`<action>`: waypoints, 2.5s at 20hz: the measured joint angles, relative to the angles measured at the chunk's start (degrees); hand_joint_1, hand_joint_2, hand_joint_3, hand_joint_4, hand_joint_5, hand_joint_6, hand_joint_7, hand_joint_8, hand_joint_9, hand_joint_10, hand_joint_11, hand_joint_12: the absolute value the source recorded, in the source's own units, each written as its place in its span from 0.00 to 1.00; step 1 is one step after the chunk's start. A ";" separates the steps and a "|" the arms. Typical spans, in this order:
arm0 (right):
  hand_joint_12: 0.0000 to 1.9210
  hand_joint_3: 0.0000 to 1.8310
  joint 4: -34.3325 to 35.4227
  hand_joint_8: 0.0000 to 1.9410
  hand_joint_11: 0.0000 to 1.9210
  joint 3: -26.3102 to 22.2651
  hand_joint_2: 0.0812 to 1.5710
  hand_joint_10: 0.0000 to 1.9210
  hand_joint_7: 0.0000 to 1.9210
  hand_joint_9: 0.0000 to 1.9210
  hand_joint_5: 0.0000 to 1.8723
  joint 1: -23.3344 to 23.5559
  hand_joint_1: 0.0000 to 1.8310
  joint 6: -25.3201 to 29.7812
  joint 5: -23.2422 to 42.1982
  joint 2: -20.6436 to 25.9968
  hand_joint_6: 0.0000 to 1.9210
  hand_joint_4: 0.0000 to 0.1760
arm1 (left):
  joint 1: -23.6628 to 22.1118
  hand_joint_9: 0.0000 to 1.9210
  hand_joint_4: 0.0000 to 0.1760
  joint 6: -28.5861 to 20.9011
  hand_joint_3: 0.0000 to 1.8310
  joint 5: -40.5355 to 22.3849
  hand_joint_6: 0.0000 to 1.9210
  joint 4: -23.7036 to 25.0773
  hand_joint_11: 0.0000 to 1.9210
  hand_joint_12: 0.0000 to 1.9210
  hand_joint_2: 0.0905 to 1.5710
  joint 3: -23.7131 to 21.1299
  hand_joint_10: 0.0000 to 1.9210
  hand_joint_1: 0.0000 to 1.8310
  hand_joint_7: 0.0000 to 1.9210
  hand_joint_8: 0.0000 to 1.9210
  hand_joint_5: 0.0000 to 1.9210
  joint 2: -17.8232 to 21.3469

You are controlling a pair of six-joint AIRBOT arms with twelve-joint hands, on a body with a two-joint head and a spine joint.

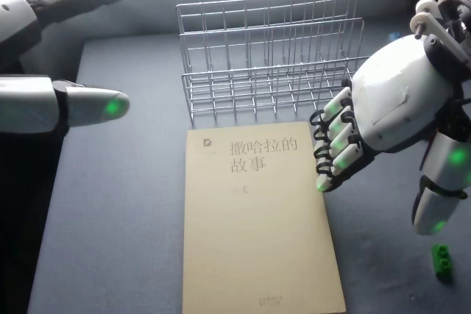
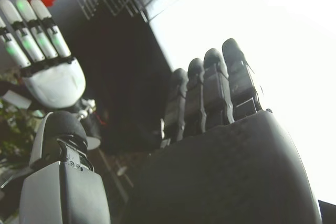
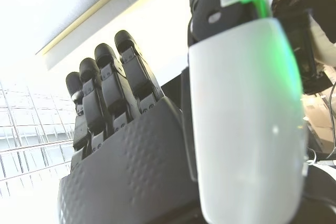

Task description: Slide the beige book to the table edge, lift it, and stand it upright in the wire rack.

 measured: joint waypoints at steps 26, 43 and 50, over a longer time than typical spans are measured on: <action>0.28 0.00 0.83 0.00 0.00 0.39 0.62 0.00 0.11 0.10 0.10 -6.45 0.09 -1.38 -2.78 -4.33 0.00 0.00 | 16.83 0.02 0.00 -6.97 0.00 2.69 0.00 -15.80 0.00 0.04 0.60 7.63 0.00 0.29 0.02 0.00 0.01 2.86; 0.34 0.00 1.09 0.00 0.00 3.76 0.64 0.00 0.10 0.11 0.10 -5.62 0.10 1.33 -6.27 -14.62 0.00 0.00 | 15.39 0.03 0.00 -45.38 0.02 24.13 0.01 -12.59 0.01 0.00 0.75 10.67 0.01 0.76 0.03 0.01 0.04 1.16; 0.34 0.00 1.38 0.00 0.00 4.42 0.65 0.00 0.12 0.12 0.10 -5.16 0.09 2.05 -8.15 -17.59 0.00 0.00 | 14.19 0.03 0.00 -76.13 0.00 35.34 0.00 -12.85 0.02 0.01 0.75 13.46 0.00 0.74 0.03 0.00 0.04 0.13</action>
